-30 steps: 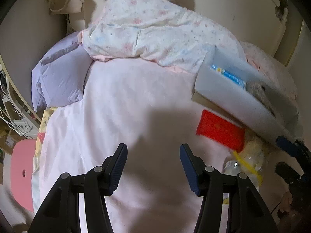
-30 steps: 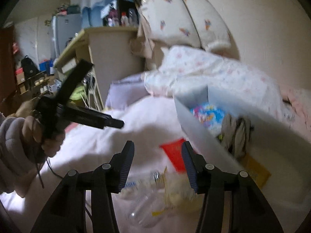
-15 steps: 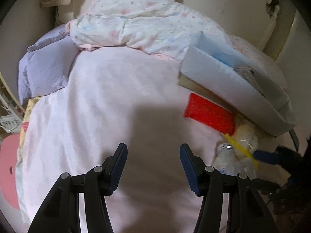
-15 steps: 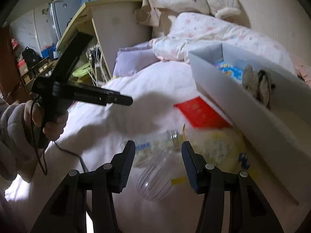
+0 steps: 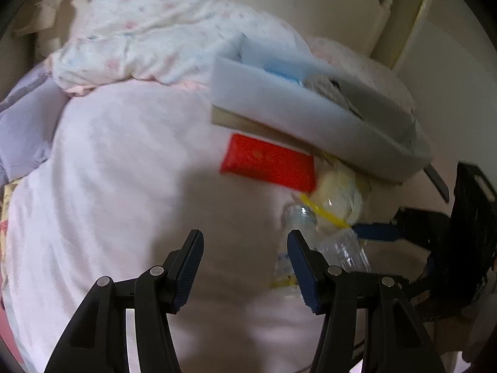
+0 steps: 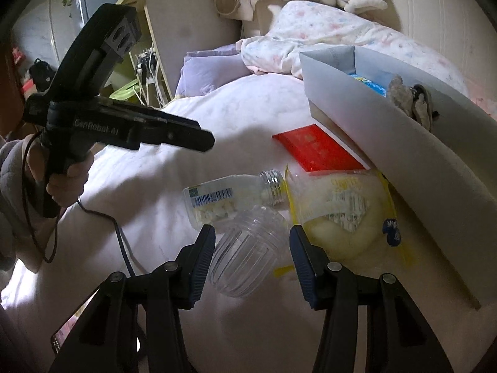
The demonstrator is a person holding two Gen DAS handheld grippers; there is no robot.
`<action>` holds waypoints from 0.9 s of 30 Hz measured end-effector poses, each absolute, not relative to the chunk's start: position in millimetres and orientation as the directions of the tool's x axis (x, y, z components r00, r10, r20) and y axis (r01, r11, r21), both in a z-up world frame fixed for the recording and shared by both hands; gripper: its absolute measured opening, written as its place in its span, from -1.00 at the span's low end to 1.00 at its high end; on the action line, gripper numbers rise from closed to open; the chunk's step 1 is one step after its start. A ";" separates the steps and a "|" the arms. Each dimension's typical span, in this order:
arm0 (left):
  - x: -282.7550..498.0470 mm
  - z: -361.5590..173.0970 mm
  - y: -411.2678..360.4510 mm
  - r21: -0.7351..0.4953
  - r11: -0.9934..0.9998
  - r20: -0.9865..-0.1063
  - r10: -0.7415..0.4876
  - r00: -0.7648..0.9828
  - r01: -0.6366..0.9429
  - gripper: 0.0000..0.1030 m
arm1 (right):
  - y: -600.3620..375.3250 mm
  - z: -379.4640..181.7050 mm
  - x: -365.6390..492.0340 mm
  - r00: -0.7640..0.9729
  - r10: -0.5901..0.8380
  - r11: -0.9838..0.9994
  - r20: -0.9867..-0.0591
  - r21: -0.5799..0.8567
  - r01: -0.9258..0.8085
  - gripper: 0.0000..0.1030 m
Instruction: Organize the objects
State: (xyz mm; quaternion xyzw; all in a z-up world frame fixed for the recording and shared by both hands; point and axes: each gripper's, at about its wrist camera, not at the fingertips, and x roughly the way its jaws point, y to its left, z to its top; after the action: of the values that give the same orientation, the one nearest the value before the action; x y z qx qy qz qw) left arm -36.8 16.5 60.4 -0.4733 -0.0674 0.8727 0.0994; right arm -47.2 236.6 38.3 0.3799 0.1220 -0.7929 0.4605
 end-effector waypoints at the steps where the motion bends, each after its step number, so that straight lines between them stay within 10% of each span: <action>1: -36.9 58.1 19.1 -0.208 -0.971 -0.820 0.239 -0.520 -0.118 0.05 | 238.2 37.6 -48.4 -0.281 -0.641 -0.549 -0.715 0.170 0.818 -0.03; 12: -31.8 46.4 45.9 -0.277 -0.931 -0.836 0.356 -0.418 -0.237 0.05 | 245.7 30.2 -52.3 -0.240 -0.676 -0.546 -0.697 0.256 0.798 -0.03; 20: -30.3 27.0 78.9 -0.020 -0.965 -0.892 0.135 -0.431 -0.260 -0.08 | 249.3 29.0 -54.7 -0.222 -0.690 -0.536 -0.689 0.280 0.796 -0.03; 27: -28.9 30.2 63.7 -0.075 -0.979 -0.873 0.156 -0.462 -0.189 -0.28 | 248.6 26.8 -54.9 -0.220 -0.688 -0.532 -0.691 0.274 0.802 0.02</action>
State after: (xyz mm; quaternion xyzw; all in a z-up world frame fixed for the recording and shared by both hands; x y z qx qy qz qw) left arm -28.9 63.7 30.2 -0.5087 0.0161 0.8549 0.1007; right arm -54.9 248.6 26.8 0.4008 0.0708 -0.7780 0.4787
